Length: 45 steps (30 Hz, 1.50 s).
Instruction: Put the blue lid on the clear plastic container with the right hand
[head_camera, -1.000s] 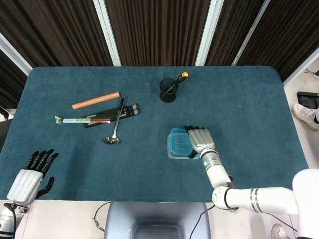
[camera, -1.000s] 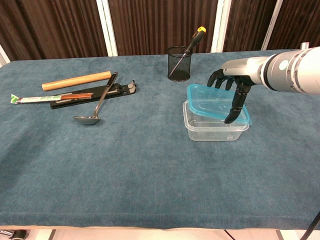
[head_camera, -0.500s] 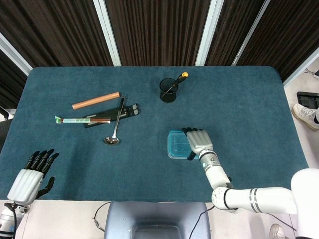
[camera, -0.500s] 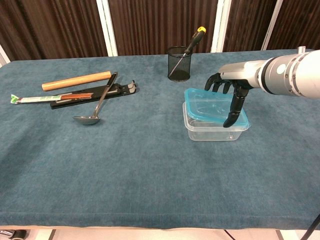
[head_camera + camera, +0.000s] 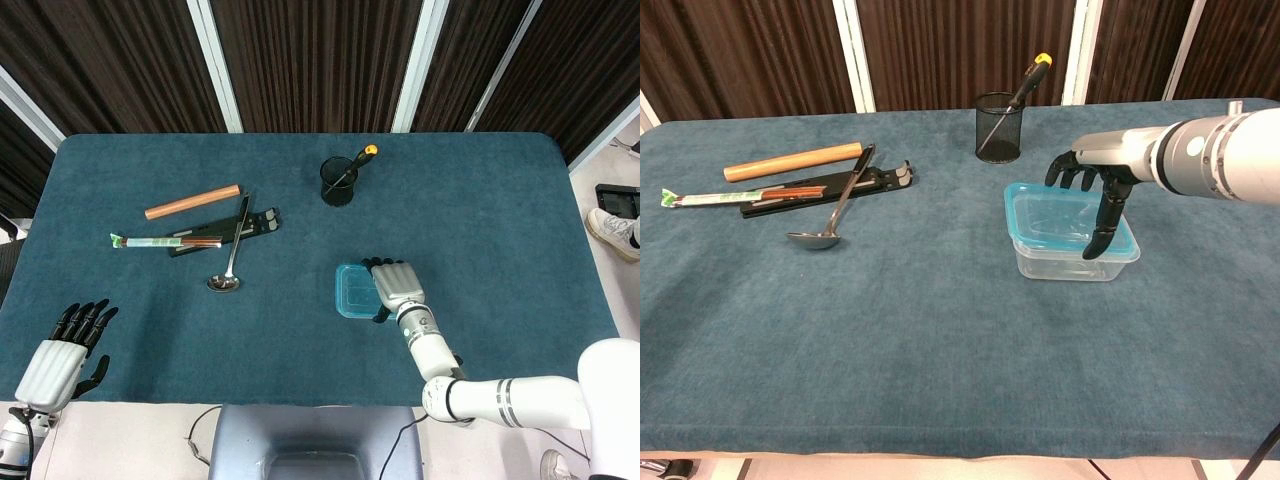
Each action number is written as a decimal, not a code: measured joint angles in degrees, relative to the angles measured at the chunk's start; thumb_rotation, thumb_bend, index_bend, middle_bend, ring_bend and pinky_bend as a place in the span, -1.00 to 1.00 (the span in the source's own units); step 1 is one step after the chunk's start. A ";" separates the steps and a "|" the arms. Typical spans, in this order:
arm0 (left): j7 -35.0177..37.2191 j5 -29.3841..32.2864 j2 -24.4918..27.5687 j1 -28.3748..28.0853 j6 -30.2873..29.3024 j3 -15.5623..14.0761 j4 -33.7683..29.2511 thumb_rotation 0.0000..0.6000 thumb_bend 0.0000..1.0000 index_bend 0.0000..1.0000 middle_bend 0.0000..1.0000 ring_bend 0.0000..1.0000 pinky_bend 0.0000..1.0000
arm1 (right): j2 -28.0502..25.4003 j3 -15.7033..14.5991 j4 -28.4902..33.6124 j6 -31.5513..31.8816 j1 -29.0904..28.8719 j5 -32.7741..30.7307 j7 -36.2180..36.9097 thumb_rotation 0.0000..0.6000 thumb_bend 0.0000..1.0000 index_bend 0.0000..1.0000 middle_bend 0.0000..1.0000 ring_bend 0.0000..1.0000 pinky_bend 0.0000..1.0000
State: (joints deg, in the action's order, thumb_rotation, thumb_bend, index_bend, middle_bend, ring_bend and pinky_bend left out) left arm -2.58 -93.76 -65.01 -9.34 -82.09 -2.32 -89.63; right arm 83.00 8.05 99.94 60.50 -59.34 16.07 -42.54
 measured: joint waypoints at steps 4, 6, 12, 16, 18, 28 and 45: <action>0.03 0.00 0.00 0.02 -0.04 0.01 0.02 1.00 -0.01 -1.00 -1.00 -1.00 -0.92 | -0.14 -0.05 0.02 0.12 0.07 0.06 -0.02 1.00 -0.58 0.56 0.14 0.14 -0.29; -0.06 -0.03 -0.02 0.00 0.00 -0.01 0.01 1.00 -0.01 -1.00 -1.00 -1.00 -0.92 | -0.12 -0.09 -0.02 0.14 0.10 0.11 -0.03 1.00 -0.58 0.56 0.14 0.14 -0.29; -0.17 0.03 -0.08 -0.03 0.09 0.00 -0.01 1.00 -0.01 -1.00 -1.00 -1.00 -0.92 | 0.41 -0.27 -0.41 0.19 -0.10 0.04 -0.55 1.00 -0.58 0.56 0.14 0.14 -0.29; -0.05 0.02 -0.02 0.00 -0.01 0.03 -0.03 1.00 -0.01 -1.00 -1.00 -1.00 -0.92 | 0.75 -0.40 -0.65 0.49 -0.20 -0.08 -0.94 1.00 -0.58 0.56 0.14 0.14 -0.29; 0.02 0.01 0.03 0.03 -0.11 0.02 -0.01 1.00 -0.01 -1.00 -1.00 -1.00 -0.92 | 0.84 -0.52 -0.79 0.56 -0.23 -0.23 -1.22 1.00 -0.58 0.56 0.14 0.14 -0.29; -0.02 -0.05 -0.04 0.04 -0.11 -0.01 0.05 1.00 -0.01 -1.00 -1.00 -1.00 -0.92 | 0.36 -0.46 -1.07 0.24 0.24 0.32 -0.81 1.00 -0.58 0.56 0.14 0.14 -0.26; -0.19 0.01 -0.16 -0.14 0.23 0.01 0.02 1.00 -0.01 -1.00 -1.00 -1.00 -0.92 | -0.31 -1.05 -1.73 -1.70 1.27 1.79 0.69 1.00 -0.58 0.56 0.14 0.14 -0.26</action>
State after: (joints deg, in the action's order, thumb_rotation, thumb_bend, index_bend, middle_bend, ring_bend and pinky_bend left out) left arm -2.77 -93.74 -65.17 -9.48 -81.85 -2.31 -89.61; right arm 82.69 7.00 98.21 58.80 -58.06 17.86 -41.84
